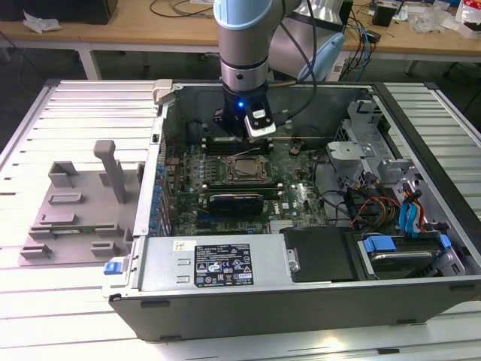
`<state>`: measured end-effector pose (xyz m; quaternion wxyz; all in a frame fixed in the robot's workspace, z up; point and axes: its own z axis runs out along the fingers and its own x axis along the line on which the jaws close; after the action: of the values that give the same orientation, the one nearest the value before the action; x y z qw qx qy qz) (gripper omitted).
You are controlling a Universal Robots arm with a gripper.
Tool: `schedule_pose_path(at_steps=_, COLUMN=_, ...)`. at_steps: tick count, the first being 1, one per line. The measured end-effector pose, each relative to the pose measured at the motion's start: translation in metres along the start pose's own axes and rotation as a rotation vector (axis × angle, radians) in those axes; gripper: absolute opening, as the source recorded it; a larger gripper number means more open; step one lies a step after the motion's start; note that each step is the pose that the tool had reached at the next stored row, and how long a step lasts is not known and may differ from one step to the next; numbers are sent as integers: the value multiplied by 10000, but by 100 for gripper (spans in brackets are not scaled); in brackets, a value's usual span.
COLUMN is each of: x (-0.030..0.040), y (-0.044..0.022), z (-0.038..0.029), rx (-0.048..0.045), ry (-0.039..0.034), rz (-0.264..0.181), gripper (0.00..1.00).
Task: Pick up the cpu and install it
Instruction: 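Install the first cpu locking lever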
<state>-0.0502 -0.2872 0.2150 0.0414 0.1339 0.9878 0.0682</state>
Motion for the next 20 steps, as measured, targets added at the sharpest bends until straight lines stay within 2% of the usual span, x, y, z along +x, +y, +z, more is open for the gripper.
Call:
schedule_pose_path(at_steps=8, x=-2, y=-6, z=4, rx=25, ry=-7, rz=-3, gripper=11)
schedule_pose_path(at_steps=12, x=1, y=-13, z=54, rx=33, ry=-21, rz=-5, gripper=11)
schedule_pose_path(at_steps=20, x=-22, y=-18, z=135, rx=155, ry=-49, rz=-17, gripper=11)
